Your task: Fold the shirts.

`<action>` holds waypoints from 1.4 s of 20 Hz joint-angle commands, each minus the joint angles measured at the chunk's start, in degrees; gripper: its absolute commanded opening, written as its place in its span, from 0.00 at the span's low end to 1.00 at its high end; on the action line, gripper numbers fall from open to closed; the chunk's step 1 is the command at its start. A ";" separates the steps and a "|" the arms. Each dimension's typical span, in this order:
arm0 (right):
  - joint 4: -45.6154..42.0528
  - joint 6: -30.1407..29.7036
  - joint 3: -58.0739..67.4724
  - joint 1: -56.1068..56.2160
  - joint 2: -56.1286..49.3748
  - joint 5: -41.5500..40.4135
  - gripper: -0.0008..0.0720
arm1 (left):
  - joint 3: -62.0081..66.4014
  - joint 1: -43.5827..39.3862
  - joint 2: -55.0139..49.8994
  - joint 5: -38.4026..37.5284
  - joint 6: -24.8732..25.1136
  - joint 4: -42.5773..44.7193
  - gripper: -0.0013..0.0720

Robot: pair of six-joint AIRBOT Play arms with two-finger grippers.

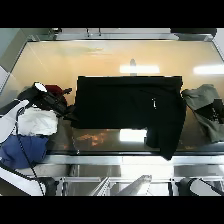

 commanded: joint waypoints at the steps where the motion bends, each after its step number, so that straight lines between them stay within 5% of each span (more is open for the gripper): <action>1: -0.07 0.02 -1.09 -4.37 0.22 2.05 0.03 | 0.48 1.44 -0.28 -2.71 0.13 -1.01 0.05; 3: -1.60 1.46 -5.11 -7.28 0.79 2.29 0.05 | -0.22 1.62 -0.28 -1.97 0.22 -0.98 0.04; 5: -3.76 3.96 -10.05 -7.48 0.44 1.29 0.36 | 0.52 1.62 -0.31 -2.08 0.55 -0.85 0.04; 11: -9.01 3.50 -19.04 -6.71 -0.46 -10.01 0.40 | 5.35 0.92 -0.28 -3.15 0.46 -1.01 0.05; 13: -8.98 3.02 -21.46 -5.73 -1.44 -12.41 0.85 | 6.05 0.22 -0.31 -3.10 0.52 -0.87 0.05; 14: -8.96 2.82 -22.32 -4.90 -2.10 -13.38 0.89 | 6.05 0.22 -0.28 -3.17 0.50 -0.96 0.04; 21: -3.80 -0.11 -22.67 -0.44 -6.23 -14.19 0.88 | 5.90 0.26 -0.31 -3.17 0.50 -0.87 0.05; 22: -1.88 -1.81 -22.67 0.42 -6.95 -14.21 0.80 | 5.90 0.26 -0.31 -3.17 0.50 -0.90 0.05; 23: -0.09 -3.96 -22.67 1.20 -7.74 -14.27 0.54 | 5.90 0.26 -0.31 -3.19 0.50 -0.87 0.05; 24: 0.96 -5.05 -22.67 1.73 -8.50 -14.73 0.45 | 5.90 0.26 -0.31 -3.26 0.50 -0.87 0.05; 28: 4.92 -7.61 -22.53 1.81 -10.80 -15.78 0.45 | 5.92 0.39 -0.31 -3.80 0.50 -0.74 0.05</action>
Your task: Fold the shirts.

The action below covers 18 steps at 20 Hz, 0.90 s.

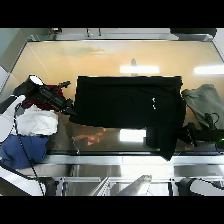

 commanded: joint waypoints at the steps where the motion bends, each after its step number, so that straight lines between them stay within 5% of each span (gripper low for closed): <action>1: 5.57 -4.39 0.20 0.50 -1.60 -0.96 0.39 | 0.04 0.07 -0.02 -0.31 0.02 0.09 0.05; 2: 7.28 -5.42 0.31 0.50 -1.60 -0.61 0.14 | 0.04 0.07 -0.02 -0.28 0.02 0.09 0.05; 3: 8.31 -5.64 0.52 0.48 -1.60 -0.28 0.03 | 0.07 0.07 -0.02 -0.33 0.02 0.09 0.05; 10: 8.00 -1.99 11.15 -0.37 -1.09 13.86 0.03 | 0.09 5.09 0.00 -6.23 -0.07 0.02 0.04; 18: 8.22 -0.61 12.37 -0.33 1.09 15.72 0.03 | -3.41 10.62 0.00 -8.79 -1.86 0.00 0.04</action>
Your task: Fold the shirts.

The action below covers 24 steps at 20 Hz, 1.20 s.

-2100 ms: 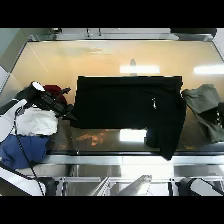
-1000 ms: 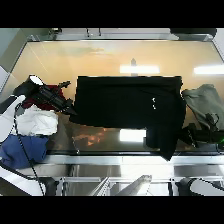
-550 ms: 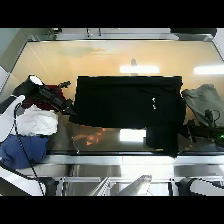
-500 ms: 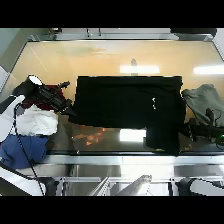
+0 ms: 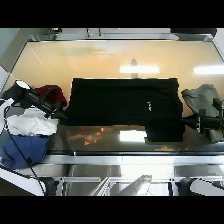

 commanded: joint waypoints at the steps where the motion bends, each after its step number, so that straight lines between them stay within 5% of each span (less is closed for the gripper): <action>1: 4.11 0.44 0.46 0.02 1.11 1.22 0.03 | -0.24 1.05 0.00 -1.42 -0.24 0.00 0.04; 10: 21.09 -1.03 14.64 11.93 -6.73 -16.02 0.03 | 17.97 -2.75 -1.38 6.86 -0.28 -0.04 0.05; 19: 26.60 -1.07 34.88 17.20 -28.83 -22.51 0.04 | 40.50 -6.71 -19.15 9.33 -2.58 0.50 0.05; 20: 26.64 -1.31 35.78 17.16 -30.29 -22.88 0.10 | 42.58 -6.45 -20.87 9.40 -2.97 0.42 0.05; 21: 26.71 -1.31 36.48 17.14 -31.52 -23.96 0.27 | 43.30 -6.43 -21.84 9.97 -3.02 0.44 0.05; 24: 26.73 -5.29 37.24 17.14 -32.48 -27.98 0.26 | 40.61 -6.29 -21.66 15.74 -2.99 0.46 0.05</action>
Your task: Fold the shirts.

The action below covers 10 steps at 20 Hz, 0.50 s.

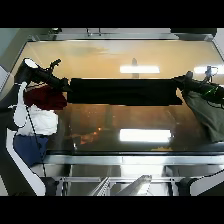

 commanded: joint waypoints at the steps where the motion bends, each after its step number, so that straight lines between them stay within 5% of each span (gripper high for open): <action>1: 0.37 -5.01 2.43 0.09 -2.12 -3.54 0.27 | 0.31 0.31 -1.46 5.14 -0.63 -0.17 0.07; 2: 0.31 -6.34 3.63 0.04 -2.05 -2.80 0.33 | 0.92 0.52 -1.36 4.90 -0.66 -0.57 0.31; 3: 0.11 -7.72 5.33 -0.24 -2.01 -0.79 0.46 | 1.86 0.52 -1.01 4.90 -0.68 -0.52 0.40; 5: -2.27 -8.81 9.05 -0.70 -1.90 4.28 0.50 | 2.73 0.90 0.98 5.64 -0.63 -0.50 0.40; 7: -11.96 -4.85 12.72 -0.68 -1.88 5.53 0.73 | 2.71 1.42 3.69 6.75 -0.63 -0.46 0.41; 10: -26.71 2.73 14.80 -0.57 -1.88 8.87 0.77 | 2.69 2.80 7.61 9.03 -0.70 -0.46 0.41</action>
